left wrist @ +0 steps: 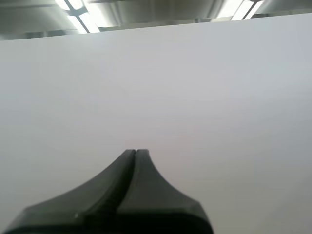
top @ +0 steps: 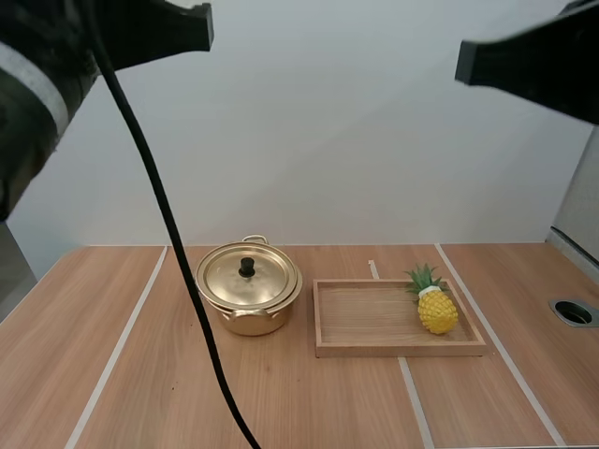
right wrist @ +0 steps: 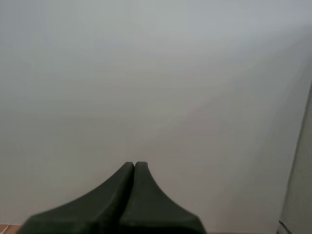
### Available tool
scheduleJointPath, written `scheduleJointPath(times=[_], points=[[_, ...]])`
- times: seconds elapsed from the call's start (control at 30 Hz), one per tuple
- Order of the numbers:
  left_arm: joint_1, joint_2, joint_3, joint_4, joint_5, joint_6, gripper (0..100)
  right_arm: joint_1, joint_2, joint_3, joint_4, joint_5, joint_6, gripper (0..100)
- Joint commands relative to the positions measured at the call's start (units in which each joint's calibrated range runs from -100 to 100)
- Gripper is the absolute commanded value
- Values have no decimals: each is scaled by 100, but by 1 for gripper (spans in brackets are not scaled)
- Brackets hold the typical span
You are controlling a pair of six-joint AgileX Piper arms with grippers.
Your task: Open the pot, put the grape inside, and close it
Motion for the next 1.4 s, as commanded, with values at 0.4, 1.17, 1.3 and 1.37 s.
scheduleJointPath(times=[0.4, 1.17, 1.3, 1.37], points=[[-1, -977, 2467, 74, -1131, 66, 0, -294, -1291, 2440, 688, -988, 14, 0], [-184, -1468, 5205, 552, -1762, 57, 0, -324, -1667, 5735, 394, -2970, 14, 0], [-184, -1480, 5205, 536, -1220, -177, 0, -324, -1667, 6222, 394, -2992, 14, 0], [-184, -1480, 5205, 536, -866, -268, 0, -324, -1667, 6427, 394, -3048, 14, 0]])
